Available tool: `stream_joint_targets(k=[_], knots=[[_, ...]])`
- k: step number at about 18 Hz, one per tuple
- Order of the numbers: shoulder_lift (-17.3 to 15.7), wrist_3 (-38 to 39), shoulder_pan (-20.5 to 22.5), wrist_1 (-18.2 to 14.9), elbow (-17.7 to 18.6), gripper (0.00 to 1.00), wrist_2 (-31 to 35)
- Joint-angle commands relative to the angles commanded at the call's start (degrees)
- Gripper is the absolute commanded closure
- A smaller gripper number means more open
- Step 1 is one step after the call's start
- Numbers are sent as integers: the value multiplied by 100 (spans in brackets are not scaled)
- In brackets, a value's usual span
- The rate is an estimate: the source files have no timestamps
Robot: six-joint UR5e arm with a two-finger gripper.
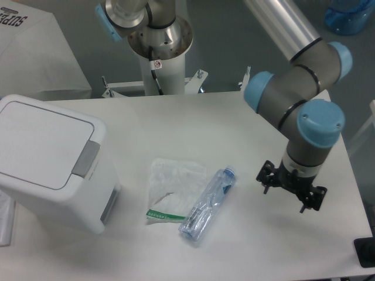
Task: Open the trash can
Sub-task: 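Move the gripper toward the white trash can lid, then position the gripper at the front edge of the trash can lid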
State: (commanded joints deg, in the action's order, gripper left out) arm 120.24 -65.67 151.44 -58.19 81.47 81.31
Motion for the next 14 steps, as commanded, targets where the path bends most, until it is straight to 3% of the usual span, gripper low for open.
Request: stream_joint_targets(k=[5,9,14], knots=[[-255,1476,-26,-44,9,0,-1256],[-466,2162,-315,-53,27,0,-1521],[-1001,3023,-799,-61,176,0,-1785]])
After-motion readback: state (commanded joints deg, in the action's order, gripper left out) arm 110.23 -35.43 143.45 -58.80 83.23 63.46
